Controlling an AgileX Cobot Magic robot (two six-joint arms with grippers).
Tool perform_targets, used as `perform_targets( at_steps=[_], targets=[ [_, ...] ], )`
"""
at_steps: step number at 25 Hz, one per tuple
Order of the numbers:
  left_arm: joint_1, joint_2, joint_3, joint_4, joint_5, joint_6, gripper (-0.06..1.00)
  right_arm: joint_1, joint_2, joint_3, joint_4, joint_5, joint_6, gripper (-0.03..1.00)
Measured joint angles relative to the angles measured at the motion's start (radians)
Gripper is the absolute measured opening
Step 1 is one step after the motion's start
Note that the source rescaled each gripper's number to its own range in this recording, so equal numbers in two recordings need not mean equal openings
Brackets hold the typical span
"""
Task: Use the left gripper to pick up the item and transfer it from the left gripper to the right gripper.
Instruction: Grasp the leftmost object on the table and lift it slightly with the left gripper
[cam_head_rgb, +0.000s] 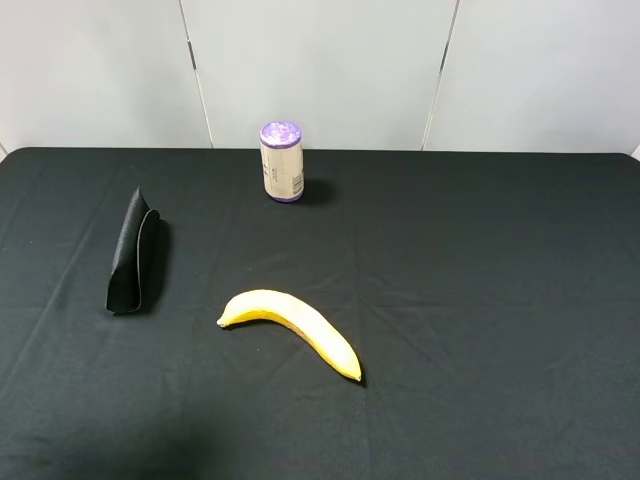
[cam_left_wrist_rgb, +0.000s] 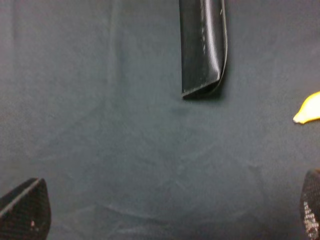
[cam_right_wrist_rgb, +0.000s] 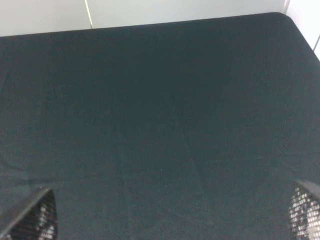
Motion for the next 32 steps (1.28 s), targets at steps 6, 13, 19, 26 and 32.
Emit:
perform_targets(
  at_steps=[6,13,19,26,32],
  targets=[
    [-0.059,0.25,0.0,-0.001,-0.12,-0.005,1.0,0.0,0.0,0.0,0.0,-0.001,0.0,1.0],
    [-0.16,0.506,-0.001,-0.001,-0.276,-0.112,1.0,0.0,0.0,0.0,0.0,-0.001,0.0,1.0],
    [-0.221,0.705,-0.06,-0.001,-0.34,-0.154,1.0,0.0,0.0,0.0,0.0,-0.001,0.0,1.0],
    [-0.264,0.882,-0.143,0.0,-0.382,-0.183,1.0,0.0,0.0,0.0,0.0,-0.001,0.0,1.0],
    [-0.267,0.965,-0.149,-0.002,-0.404,-0.209,1.0,0.0,0.0,0.0,0.0,-0.001,0.0,1.0]
  ],
)
